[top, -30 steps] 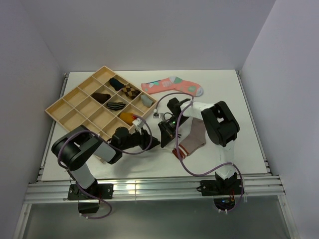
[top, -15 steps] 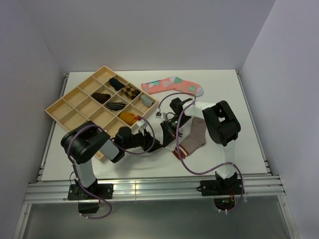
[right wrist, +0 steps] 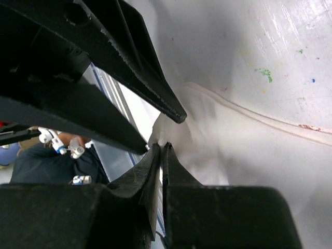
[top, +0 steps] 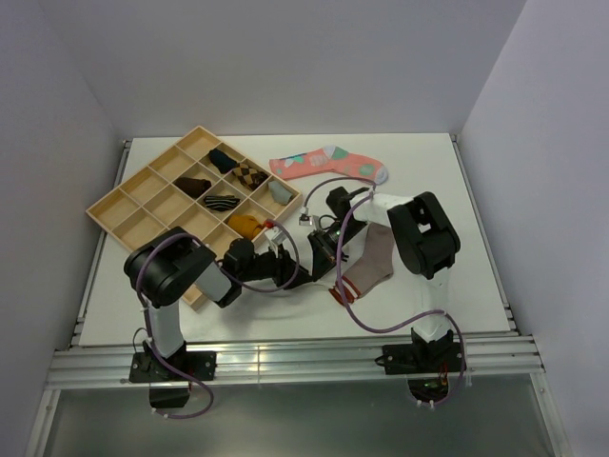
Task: Roll the socks
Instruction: Roll the sock at the center of the board.
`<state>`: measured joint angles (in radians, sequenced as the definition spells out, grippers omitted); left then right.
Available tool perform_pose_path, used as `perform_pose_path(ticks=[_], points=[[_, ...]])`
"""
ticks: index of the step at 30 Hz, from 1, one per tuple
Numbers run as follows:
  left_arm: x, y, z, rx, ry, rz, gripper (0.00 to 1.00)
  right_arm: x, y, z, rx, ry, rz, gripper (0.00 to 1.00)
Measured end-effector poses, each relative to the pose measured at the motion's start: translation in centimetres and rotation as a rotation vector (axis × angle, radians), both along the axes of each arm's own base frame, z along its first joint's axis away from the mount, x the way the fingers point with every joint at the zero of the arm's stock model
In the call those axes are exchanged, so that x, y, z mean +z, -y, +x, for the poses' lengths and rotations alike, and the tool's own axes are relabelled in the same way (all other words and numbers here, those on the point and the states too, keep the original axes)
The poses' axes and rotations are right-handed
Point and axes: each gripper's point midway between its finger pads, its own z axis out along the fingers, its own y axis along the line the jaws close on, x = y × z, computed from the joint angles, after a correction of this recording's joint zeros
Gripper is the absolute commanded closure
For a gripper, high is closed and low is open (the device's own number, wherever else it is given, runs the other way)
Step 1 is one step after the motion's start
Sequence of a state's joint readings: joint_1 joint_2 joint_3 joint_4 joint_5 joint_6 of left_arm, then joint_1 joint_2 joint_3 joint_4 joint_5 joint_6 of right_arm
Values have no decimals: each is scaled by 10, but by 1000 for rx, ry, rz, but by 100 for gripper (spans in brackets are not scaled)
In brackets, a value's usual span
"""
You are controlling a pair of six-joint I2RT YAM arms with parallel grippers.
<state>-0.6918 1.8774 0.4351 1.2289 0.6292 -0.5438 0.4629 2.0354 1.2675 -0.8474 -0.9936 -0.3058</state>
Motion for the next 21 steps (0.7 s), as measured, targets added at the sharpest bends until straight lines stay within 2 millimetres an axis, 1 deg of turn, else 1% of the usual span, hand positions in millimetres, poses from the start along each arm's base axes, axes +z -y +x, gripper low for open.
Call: perform_pose_path(ticks=[11,16,21], points=[[-7,-3,-4,-35,-20,-2,59,1,2,2,-10,-5,4,100],[-6,-2,-5,-44,-27,-15,58,1,4,4,-17,-5,4,100],[-11,-3,-8,-55,-50,-11,58,1,5,5,-24,-6,5,100]])
